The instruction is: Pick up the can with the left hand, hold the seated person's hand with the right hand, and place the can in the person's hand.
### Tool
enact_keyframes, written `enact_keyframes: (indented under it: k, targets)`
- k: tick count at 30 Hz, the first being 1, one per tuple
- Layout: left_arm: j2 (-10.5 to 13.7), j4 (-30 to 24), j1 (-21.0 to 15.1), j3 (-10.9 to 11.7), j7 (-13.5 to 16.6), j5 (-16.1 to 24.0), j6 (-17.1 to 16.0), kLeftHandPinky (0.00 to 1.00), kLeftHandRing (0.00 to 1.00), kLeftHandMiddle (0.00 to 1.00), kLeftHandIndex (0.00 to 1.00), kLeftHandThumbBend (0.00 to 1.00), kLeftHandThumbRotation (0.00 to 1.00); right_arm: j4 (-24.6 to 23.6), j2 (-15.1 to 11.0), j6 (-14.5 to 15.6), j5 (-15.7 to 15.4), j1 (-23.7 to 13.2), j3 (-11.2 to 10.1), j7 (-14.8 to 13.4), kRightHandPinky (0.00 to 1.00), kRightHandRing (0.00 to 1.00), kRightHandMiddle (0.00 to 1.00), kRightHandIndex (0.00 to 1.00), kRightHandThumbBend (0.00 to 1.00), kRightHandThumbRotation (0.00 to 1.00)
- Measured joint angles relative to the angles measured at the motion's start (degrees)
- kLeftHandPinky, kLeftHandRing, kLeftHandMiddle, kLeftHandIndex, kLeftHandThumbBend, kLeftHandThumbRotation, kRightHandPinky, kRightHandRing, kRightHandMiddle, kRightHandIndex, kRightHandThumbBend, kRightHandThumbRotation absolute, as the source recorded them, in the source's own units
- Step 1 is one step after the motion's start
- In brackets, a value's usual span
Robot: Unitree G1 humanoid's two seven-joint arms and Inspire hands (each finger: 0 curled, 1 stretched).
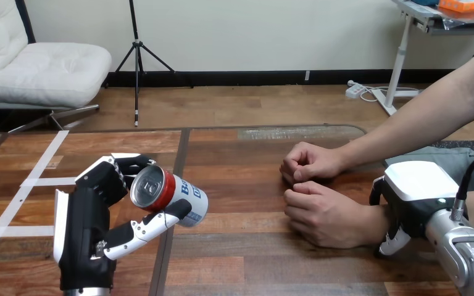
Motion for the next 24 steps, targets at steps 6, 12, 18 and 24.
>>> enact_keyframes:
  k: [6,12,18,24]
  targets:
    - [0.0,0.0,0.0,0.2,0.0,0.1,0.1,0.42,0.42,0.47,0.5,0.75,0.0,0.6,0.0,0.0,0.0,-0.4,0.2,-0.2,0.17,0.26,0.37,0.65,0.9,0.0]
    - [0.0,0.0,0.1,0.5,0.1,0.2,0.1,0.41,0.42,0.47,0.5,0.75,0.0,1.2,0.0,-0.4,0.0,-0.5,0.4,-1.7,0.19,0.28,0.39,0.62,0.9,0.0]
    - [0.0,0.0,0.1,0.7,0.1,0.2,0.1,0.41,0.42,0.47,0.5,0.75,0.0,2.0,0.0,-1.1,0.1,-0.5,0.9,-3.7,0.21,0.3,0.4,0.55,0.9,0.0]
    - [0.0,0.0,0.1,0.7,0.1,0.2,0.1,0.41,0.42,0.47,0.5,0.75,0.0,3.0,0.0,-2.4,0.5,-0.3,1.0,-6.7,0.26,0.34,0.44,0.51,0.87,0.0]
